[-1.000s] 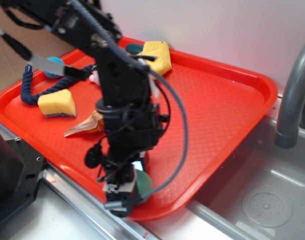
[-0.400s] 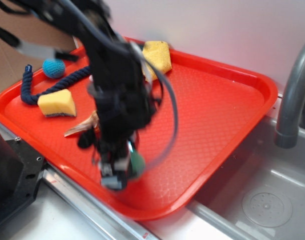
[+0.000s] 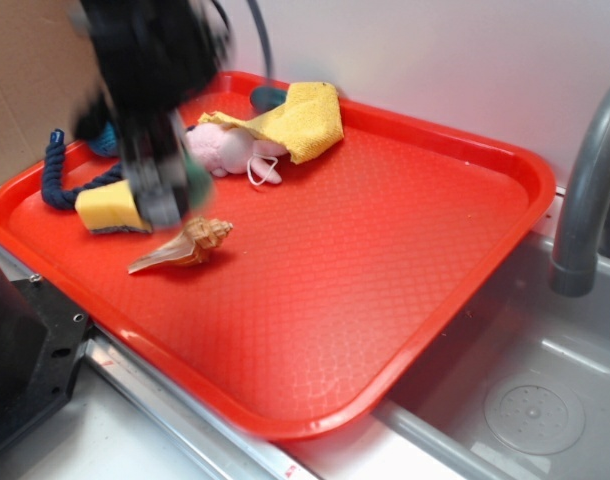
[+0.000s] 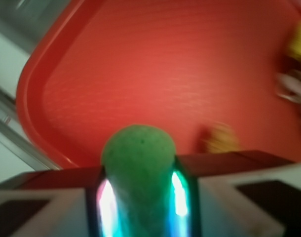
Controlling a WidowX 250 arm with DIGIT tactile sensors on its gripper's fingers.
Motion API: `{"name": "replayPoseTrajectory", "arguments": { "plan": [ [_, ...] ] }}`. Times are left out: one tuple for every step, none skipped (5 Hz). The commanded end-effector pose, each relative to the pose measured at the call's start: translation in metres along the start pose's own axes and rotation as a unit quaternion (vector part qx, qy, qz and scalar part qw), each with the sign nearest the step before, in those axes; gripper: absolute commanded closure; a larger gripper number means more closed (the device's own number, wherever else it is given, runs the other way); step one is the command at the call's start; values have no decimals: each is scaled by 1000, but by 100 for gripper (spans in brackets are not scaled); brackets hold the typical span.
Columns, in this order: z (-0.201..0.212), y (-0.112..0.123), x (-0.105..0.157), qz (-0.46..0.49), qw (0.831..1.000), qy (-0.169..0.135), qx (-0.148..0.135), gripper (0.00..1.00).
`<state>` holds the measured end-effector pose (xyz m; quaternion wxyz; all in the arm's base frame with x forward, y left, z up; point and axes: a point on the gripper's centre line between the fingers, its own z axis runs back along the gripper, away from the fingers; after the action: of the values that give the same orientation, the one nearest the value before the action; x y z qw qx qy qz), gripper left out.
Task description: Grab the green ball.
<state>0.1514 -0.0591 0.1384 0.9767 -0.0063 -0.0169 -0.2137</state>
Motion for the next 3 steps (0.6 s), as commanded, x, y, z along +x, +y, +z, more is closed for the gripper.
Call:
{"name": "replayPoseTrajectory", "arguments": {
  "plan": [
    [63,44,-22,186,982,-17,12,100],
    [81,60,-23,232,972,-43,-8,100],
    [92,66,-22,236,970,-61,-2,100]
  ]
}}
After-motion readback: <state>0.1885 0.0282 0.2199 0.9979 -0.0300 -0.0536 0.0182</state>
